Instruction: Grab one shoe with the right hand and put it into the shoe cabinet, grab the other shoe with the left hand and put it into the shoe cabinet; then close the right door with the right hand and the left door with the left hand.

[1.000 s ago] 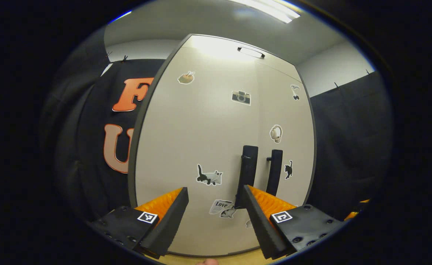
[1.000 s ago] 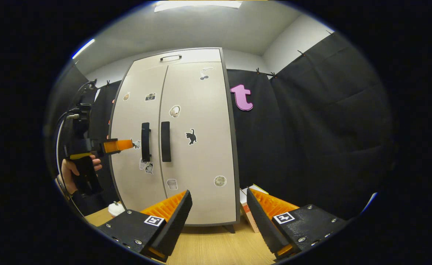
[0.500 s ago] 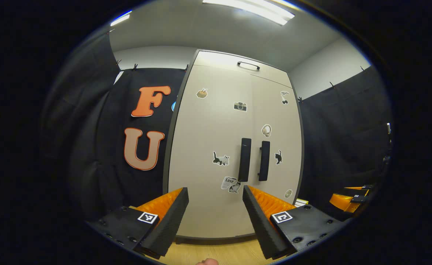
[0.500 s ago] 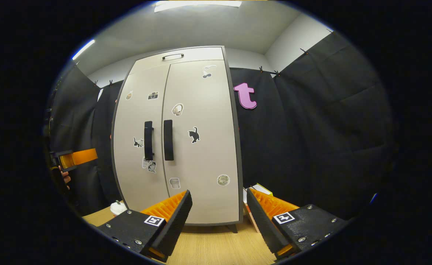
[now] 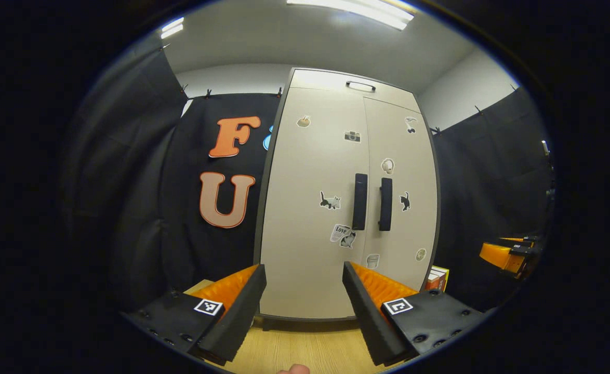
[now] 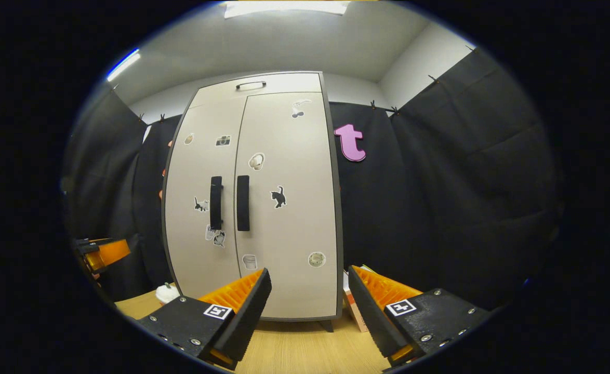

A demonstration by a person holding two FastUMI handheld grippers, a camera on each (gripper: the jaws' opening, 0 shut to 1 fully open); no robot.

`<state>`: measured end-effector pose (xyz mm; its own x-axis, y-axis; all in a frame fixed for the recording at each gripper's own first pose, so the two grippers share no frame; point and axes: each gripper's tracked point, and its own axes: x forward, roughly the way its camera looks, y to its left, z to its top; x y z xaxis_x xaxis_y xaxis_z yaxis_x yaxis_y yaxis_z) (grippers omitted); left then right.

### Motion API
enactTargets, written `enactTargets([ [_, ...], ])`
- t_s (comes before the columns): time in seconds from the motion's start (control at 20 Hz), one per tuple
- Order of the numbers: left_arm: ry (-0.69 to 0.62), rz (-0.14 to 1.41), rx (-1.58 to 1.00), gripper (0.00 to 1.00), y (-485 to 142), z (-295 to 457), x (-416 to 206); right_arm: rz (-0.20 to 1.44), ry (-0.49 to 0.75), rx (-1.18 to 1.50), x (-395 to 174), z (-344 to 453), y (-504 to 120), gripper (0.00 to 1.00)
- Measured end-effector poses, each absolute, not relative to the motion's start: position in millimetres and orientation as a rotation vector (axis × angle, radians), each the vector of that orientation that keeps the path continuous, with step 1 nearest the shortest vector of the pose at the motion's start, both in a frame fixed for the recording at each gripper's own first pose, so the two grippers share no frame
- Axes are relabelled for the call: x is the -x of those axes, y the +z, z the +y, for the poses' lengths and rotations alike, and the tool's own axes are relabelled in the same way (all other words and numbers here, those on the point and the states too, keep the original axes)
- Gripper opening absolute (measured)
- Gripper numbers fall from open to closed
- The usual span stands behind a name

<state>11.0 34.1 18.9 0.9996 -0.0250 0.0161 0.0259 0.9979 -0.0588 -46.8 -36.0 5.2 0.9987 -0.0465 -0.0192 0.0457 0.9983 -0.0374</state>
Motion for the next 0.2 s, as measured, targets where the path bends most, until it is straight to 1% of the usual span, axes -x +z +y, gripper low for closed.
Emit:
enactTargets([
  [0.2,0.017,-0.042,0.061,0.96,31,46,-15,0.016,-0.041,0.039,45,-34,7,0.92],
])
